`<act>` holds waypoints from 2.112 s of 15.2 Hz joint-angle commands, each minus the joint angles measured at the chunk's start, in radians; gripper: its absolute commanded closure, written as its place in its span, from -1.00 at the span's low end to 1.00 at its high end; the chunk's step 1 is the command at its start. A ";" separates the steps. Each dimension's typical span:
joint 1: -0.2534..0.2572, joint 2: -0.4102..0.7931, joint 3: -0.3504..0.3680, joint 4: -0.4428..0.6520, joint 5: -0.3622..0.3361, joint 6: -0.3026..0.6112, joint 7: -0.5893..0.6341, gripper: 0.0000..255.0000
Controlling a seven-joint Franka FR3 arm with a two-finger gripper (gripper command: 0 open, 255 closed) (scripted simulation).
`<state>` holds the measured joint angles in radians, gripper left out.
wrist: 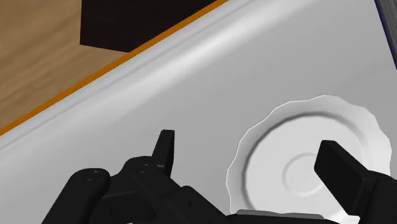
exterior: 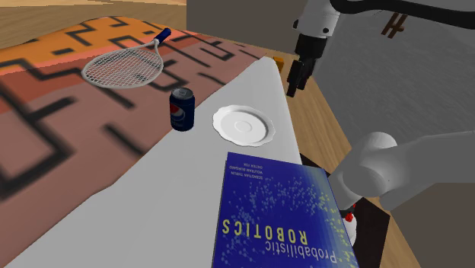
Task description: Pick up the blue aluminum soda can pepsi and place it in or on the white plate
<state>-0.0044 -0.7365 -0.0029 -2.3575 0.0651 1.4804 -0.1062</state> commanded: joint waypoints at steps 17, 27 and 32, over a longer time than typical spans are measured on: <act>0.100 0.373 0.282 0.271 0.078 0.224 0.257 -1.00; 0.148 0.666 0.426 0.554 -0.033 0.277 0.436 -1.00; 0.149 0.666 0.427 0.488 -0.033 0.344 0.436 -1.00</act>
<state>0.1454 -0.0722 0.4246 -1.8595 0.0335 1.8116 0.3311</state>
